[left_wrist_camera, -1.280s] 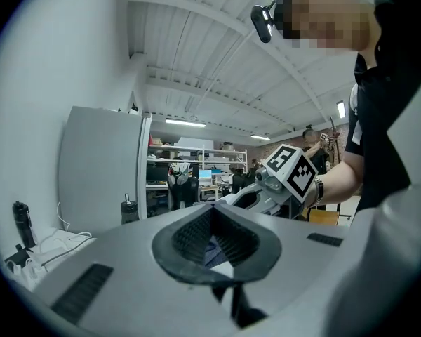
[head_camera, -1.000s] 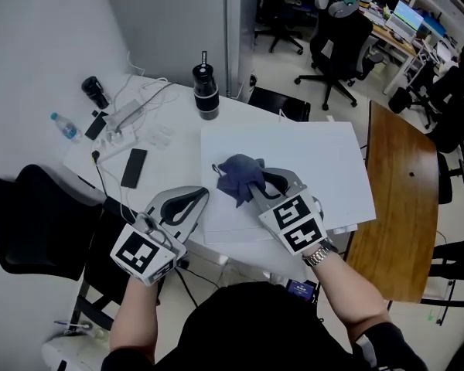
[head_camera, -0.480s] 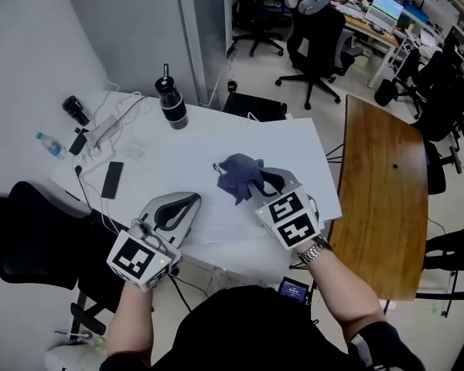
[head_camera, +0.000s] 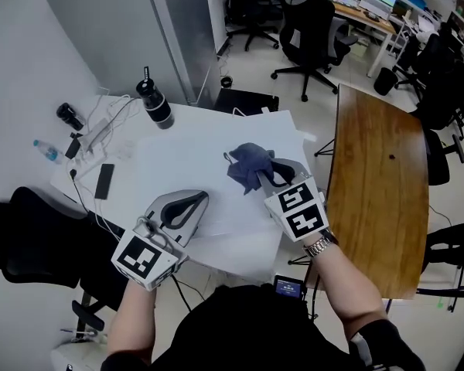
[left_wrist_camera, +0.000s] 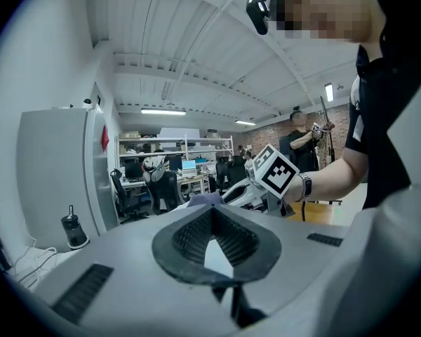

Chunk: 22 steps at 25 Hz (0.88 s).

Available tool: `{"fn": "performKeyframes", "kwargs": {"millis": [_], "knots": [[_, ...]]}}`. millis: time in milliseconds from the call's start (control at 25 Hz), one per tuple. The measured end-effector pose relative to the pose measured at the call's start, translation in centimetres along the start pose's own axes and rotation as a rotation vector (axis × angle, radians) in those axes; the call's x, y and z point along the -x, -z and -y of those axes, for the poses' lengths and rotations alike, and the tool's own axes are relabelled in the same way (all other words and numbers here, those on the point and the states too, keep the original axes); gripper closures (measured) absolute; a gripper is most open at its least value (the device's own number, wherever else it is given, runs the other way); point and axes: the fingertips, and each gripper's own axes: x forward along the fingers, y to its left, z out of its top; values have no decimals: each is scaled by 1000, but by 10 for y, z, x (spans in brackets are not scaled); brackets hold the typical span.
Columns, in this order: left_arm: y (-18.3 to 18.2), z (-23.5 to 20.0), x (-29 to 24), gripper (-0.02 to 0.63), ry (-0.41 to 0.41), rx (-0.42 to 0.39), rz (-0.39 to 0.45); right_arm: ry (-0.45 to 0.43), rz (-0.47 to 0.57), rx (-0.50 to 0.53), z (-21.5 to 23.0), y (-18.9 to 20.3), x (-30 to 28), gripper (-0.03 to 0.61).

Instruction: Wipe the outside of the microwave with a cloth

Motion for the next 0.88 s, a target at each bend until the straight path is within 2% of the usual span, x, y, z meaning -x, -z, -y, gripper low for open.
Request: {"fn": "performKeyframes", "kwargs": {"millis": [160, 360, 880], "knots": [[-6, 16, -19, 609, 22, 14, -2, 23, 10, -19, 21, 10, 12, 503], [-18, 26, -41, 609, 37, 2, 42, 53, 35, -50, 48, 17, 22, 503], [-27, 48, -85, 609, 33, 5, 12, 94, 54, -124, 110, 41, 44, 505]]}}
